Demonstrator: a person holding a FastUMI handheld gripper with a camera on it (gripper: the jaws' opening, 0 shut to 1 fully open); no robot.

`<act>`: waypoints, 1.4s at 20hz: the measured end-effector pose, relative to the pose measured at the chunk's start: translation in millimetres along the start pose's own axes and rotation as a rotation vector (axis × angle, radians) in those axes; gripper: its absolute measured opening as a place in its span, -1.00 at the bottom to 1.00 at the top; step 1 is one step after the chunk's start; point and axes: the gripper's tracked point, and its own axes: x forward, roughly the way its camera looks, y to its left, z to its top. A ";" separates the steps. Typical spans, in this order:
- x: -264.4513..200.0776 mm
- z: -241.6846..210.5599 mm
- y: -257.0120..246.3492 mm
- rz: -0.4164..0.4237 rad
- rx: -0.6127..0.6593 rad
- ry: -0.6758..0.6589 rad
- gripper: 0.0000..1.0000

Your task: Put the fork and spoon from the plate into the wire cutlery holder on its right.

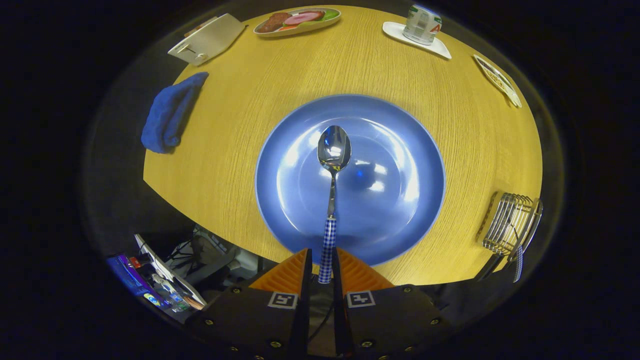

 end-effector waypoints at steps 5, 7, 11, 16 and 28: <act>7.8 -0.1 0.1 -0.012 0.010 0.008 -0.57; 12.0 -1.9 -3.5 -0.019 0.015 0.016 -0.57; 21.8 -4.2 -3.6 -0.005 0.045 0.036 -0.57; 24.9 -3.7 -3.9 0.005 0.051 0.045 -0.58; 8.5 4.7 2.1 0.107 0.063 0.003 -0.72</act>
